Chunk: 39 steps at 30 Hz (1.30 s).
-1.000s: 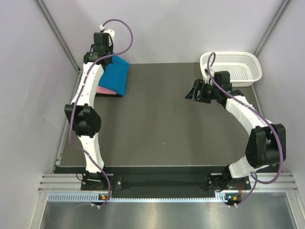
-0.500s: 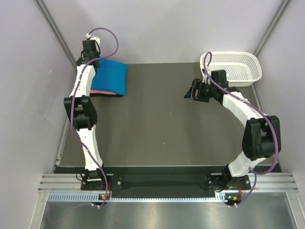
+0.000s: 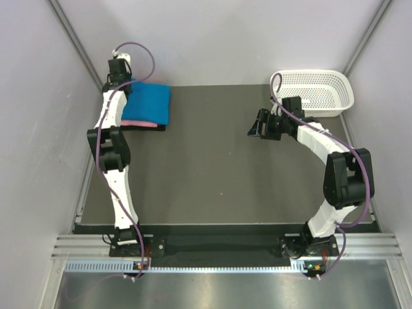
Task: Fold and stack the t-shirts
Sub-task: Neatly place the folded tshirt to the corner, then reset both grippers
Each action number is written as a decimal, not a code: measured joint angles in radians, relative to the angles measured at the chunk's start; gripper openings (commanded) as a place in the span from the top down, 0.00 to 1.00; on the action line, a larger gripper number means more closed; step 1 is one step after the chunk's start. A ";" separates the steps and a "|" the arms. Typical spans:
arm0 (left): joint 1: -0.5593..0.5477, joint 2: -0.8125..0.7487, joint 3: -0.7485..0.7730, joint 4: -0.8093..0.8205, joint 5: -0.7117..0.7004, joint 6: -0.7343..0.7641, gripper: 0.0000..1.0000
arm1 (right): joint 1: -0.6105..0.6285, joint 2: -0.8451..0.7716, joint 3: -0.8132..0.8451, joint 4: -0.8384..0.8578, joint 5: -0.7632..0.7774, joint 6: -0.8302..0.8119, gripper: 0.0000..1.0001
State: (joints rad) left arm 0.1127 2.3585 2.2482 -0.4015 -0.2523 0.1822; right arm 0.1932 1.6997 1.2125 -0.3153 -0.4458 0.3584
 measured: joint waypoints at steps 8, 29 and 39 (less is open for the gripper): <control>0.024 0.001 0.007 0.040 0.013 -0.023 1.00 | -0.002 0.007 0.014 0.003 0.000 -0.008 0.30; 0.038 -0.019 -0.013 0.029 0.004 -0.150 0.28 | -0.009 0.014 0.020 0.006 0.000 -0.006 0.27; -0.006 -0.327 -0.381 -0.081 0.352 -0.380 0.02 | -0.008 -0.137 0.010 -0.103 0.023 0.009 0.00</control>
State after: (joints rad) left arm 0.1066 2.0312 1.8668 -0.4828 0.1001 -0.1978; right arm 0.1848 1.5631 1.2224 -0.4183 -0.4229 0.3672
